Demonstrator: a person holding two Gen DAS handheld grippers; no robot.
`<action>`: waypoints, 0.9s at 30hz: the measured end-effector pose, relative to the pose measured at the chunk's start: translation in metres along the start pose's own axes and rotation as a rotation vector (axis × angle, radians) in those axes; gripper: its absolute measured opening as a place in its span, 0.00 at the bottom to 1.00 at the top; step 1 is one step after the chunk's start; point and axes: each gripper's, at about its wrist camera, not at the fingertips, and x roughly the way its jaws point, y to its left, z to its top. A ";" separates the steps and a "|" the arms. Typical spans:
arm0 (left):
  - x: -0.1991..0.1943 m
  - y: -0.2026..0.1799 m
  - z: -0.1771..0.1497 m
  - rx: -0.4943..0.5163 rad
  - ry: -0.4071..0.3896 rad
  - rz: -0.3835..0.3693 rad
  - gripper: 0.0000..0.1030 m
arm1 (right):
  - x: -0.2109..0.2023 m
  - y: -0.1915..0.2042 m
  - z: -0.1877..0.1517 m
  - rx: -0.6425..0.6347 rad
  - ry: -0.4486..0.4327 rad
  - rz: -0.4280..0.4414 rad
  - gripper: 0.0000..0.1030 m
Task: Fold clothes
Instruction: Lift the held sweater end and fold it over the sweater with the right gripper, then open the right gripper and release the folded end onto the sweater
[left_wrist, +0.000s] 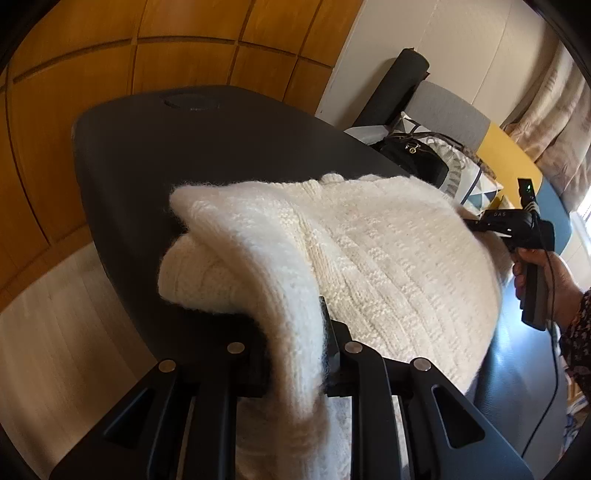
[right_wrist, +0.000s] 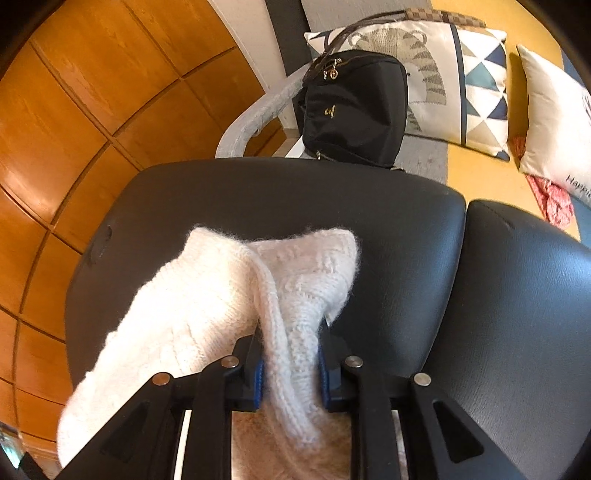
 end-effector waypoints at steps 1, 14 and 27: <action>-0.001 0.000 -0.002 0.004 -0.003 0.010 0.20 | 0.000 0.000 0.001 -0.005 -0.005 -0.008 0.22; -0.021 0.028 -0.025 -0.120 -0.042 0.037 0.50 | -0.009 -0.003 0.017 -0.003 -0.013 -0.041 0.39; -0.117 0.042 -0.033 -0.225 -0.344 0.114 0.50 | -0.072 0.030 -0.019 -0.240 -0.141 0.033 0.39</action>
